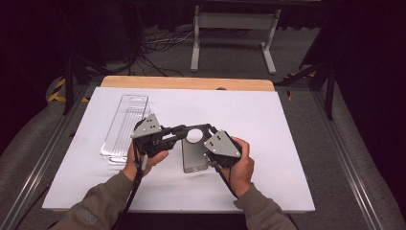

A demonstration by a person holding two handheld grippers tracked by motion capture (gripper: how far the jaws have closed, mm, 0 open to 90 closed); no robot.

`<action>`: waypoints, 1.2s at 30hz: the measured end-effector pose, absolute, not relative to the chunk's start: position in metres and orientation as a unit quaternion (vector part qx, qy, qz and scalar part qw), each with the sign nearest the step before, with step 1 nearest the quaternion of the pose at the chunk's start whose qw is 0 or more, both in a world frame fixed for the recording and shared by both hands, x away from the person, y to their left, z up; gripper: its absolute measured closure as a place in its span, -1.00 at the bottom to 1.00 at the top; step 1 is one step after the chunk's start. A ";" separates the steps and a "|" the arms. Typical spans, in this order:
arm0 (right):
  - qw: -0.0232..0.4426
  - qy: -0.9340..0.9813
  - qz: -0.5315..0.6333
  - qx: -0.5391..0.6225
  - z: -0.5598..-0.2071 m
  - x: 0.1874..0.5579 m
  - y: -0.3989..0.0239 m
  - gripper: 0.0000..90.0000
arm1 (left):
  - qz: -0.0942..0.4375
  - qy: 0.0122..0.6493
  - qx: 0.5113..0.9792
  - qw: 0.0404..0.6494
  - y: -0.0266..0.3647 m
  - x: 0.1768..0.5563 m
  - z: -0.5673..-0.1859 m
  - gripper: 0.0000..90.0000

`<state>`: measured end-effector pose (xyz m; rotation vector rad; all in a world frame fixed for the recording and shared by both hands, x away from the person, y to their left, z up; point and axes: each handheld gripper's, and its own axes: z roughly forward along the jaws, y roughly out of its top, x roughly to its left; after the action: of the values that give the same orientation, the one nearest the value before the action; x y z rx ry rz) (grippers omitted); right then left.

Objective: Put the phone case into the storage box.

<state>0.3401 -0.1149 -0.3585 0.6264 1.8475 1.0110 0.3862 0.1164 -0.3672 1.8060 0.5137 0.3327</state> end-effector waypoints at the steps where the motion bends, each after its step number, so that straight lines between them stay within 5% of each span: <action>1: 0.457 0.748 0.410 0.253 -0.359 0.340 -0.115 0.82 | 0.145 0.224 0.771 0.579 0.116 0.386 -0.367 0.73; 36: 0.437 0.744 0.445 0.239 -0.356 0.334 -0.113 0.64 | 0.177 0.233 0.763 0.576 0.129 0.382 -0.361 0.78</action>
<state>0.3338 -0.1125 -0.3559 0.5946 1.8501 1.1068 0.3815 0.1290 -0.3606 1.7859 0.5459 0.4144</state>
